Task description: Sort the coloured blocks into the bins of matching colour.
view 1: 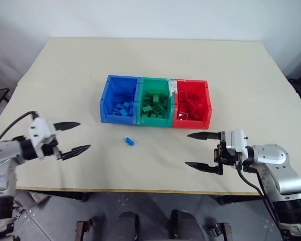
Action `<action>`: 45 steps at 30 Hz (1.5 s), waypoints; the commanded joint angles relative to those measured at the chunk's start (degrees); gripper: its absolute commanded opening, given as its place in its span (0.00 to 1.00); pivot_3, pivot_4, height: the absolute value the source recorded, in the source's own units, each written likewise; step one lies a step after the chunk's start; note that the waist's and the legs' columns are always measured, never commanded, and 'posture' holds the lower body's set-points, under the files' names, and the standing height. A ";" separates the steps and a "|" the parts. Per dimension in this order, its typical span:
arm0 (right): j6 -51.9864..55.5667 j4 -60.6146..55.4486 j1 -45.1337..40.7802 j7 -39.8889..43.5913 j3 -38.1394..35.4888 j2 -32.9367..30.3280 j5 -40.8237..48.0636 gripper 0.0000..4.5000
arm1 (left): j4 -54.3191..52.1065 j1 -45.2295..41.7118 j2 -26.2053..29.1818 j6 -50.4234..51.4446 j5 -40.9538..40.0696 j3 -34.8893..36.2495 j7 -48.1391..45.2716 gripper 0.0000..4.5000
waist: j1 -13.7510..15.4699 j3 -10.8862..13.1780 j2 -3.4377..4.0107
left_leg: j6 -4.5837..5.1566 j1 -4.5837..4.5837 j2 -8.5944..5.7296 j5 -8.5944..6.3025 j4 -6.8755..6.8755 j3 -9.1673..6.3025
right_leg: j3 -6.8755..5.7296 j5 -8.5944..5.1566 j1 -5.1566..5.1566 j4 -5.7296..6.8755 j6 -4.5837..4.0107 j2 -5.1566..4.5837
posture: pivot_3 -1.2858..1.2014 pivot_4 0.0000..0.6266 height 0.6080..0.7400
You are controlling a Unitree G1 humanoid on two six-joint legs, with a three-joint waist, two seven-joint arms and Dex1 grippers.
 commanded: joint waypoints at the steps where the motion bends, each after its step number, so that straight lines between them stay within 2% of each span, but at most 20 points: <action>1: 0.74 -1.53 0.95 -0.20 -2.25 -1.94 0.72 1.00 | -2.16 -6.26 -1.07 -2.15 3.33 -8.86 -4.31 1.00 | -0.02 0.00 0.00 | 0.00 0.00 -0.08 0.00 0.00 0.01 | 0.00 0.00 0.00 0.01 0.00 0.01 | 0.52 0.24 1.00; 4: 1.48 -2.41 1.99 -0.58 -2.87 -2.73 0.98 1.00 | 2.76 -13.11 -3.08 -3.10 8.06 -16.00 -5.95 1.00 | -0.08 0.00 0.00 | 0.00 0.01 -0.09 0.00 0.00 0.07 | 0.00 0.00 -0.01 -0.01 0.00 0.06 | 0.52 0.24 1.00; 8: 2.12 -4.82 3.66 -1.95 -3.62 -2.97 0.97 1.00 | 13.48 -22.40 -5.12 -7.98 18.30 -25.45 -6.54 1.00 | -0.33 0.00 0.00 | -0.01 0.01 -0.04 0.01 0.00 0.18 | 0.01 0.00 -0.06 -0.01 0.01 0.15 | 0.52 0.24 1.00; 12: 2.98 -8.37 5.43 -4.80 -4.27 -2.13 1.17 1.00 | 19.07 -26.57 -7.41 -10.46 21.88 -28.88 -5.67 1.00 | -0.22 0.00 -0.01 | 0.00 0.00 -0.02 0.01 0.00 0.22 | 0.02 0.00 -0.08 -0.03 0.01 0.15 | 0.52 0.24 1.00; 15: 3.64 -10.49 7.11 -6.08 -4.39 -2.06 1.35 1.00 | 21.82 -27.99 -8.28 -12.06 22.97 -30.25 -6.69 0.87 | 0.08 -0.01 -0.01 | 0.00 0.01 -0.03 0.01 0.04 0.21 | 0.02 0.01 -0.06 -0.02 0.02 0.14 | 0.52 0.24 1.00; 22: 4.04 -11.96 8.31 -8.10 -4.74 -2.11 1.49 1.00 | 26.23 -30.57 -9.84 -10.78 23.17 -31.77 -10.28 0.37 | 0.17 -0.01 -0.01 | 0.03 0.02 -0.03 0.02 0.17 0.17 | 0.02 0.03 0.03 0.04 0.06 0.14 | 0.52 0.24 1.00; 27: 4.82 -12.76 6.53 -8.99 -4.07 -1.79 2.13 1.00 | 27.48 -30.59 -10.45 -11.51 20.70 -30.04 -10.86 0.08 | 0.09 -0.02 -0.01 | 0.03 0.03 -0.02 0.02 0.21 0.17 | 0.03 0.03 0.03 0.07 0.06 0.14 | 0.52 0.24 1.00; 32: 5.60 -13.39 6.03 -10.38 -4.18 -0.96 3.03 1.00 | 23.05 -27.52 -10.95 -10.00 13.62 -23.93 -10.09 0.08 | -0.07 -0.01 -0.02 | 0.03 0.01 0.01 0.02 0.22 0.15 | 0.02 0.03 0.00 0.07 0.06 0.14 | 0.52 0.24 1.00; 34: 4.56 -13.02 5.86 -11.49 -4.29 0.18 2.70 1.00 | 18.29 -25.63 -12.97 -4.33 6.46 -17.66 -6.21 0.08 | -0.05 -0.01 -0.03 | 0.05 -0.05 0.02 0.01 0.22 0.14 | 0.02 0.04 -0.03 0.04 0.05 0.14 | 0.52 0.24 1.00; 36: 3.23 -12.28 5.20 -12.77 -4.60 1.51 2.14 1.00 | 13.73 -24.79 -14.44 0.65 2.71 -12.69 -0.09 0.08 | 0.03 0.03 -0.10 | 0.05 -0.09 0.05 0.01 0.25 0.07 | 0.00 0.04 -0.03 0.05 0.05 0.13 | 0.52 0.24 1.00; 41: 3.31 -9.72 1.54 -16.74 -4.62 3.18 -0.10 1.00 | 10.12 -29.01 -18.14 10.71 4.55 -5.67 23.08 0.08 | -0.02 0.04 -0.11 | 0.04 -0.12 0.01 0.01 0.39 0.00 | -0.02 0.05 0.00 0.11 0.07 0.13 | 0.52 0.24 1.00; 45: 3.56 -8.22 0.00 -17.43 -4.50 3.39 -0.43 1.00 | 10.16 -29.81 -19.10 12.26 6.53 -5.29 29.86 0.08 | -0.05 0.04 -0.10 | 0.04 -0.09 -0.02 0.01 0.37 0.01 | -0.02 0.05 0.00 0.11 0.07 0.13 | 0.52 0.24 1.00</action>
